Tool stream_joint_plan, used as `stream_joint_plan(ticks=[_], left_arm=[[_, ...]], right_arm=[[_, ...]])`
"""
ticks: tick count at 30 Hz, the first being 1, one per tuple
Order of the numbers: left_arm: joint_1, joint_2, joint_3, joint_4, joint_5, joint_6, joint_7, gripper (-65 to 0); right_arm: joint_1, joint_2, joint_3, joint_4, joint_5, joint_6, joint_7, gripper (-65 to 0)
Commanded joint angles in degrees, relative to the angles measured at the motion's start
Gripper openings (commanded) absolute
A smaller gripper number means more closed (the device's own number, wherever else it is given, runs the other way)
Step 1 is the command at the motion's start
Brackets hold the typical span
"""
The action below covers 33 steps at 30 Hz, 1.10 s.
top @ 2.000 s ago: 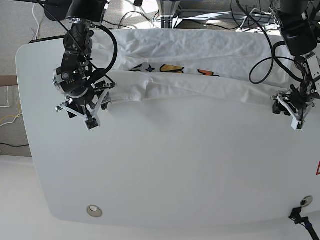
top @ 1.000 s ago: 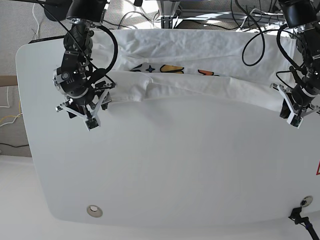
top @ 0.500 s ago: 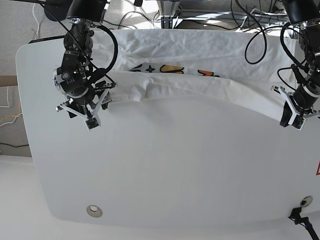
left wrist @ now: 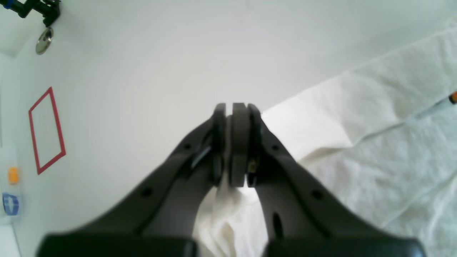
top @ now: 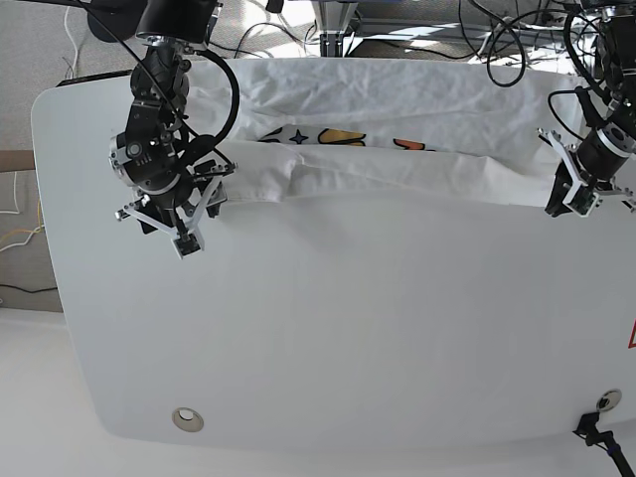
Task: Fold the T-shirt properly
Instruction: 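Release the folded edge and raise both grippers off the shirt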
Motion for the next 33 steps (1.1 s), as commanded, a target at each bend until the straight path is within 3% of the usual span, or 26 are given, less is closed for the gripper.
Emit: stream_joint_plan(ticks=[1, 12, 23, 33], left_arm=[[-0.05, -1.53, -1.55, 0.85, -0.86, 0.38, -1.29, -65.0], [0.74, -1.27, -3.57, -6.88, 7.14, 0.38, -1.20, -65.0], [0.39, -1.27, -1.81, -18.40, 7.23, 0.38, -1.20, -65.0], [0.48, -1.35, -0.85, -19.02, 8.28, 0.38, -1.11, -65.0]], right_arm=[[0.84, 0.09, 0.10, 0.97, 0.25, -0.30, 1.12, -30.2], [0.84, 0.09, 0.10, 0.97, 0.25, -0.30, 1.12, -30.2], [0.84, 0.09, 0.10, 0.97, 0.25, -0.30, 1.12, -30.2], [0.93, 0.09, 0.10, 0.97, 0.25, -0.30, 1.12, -30.2]])
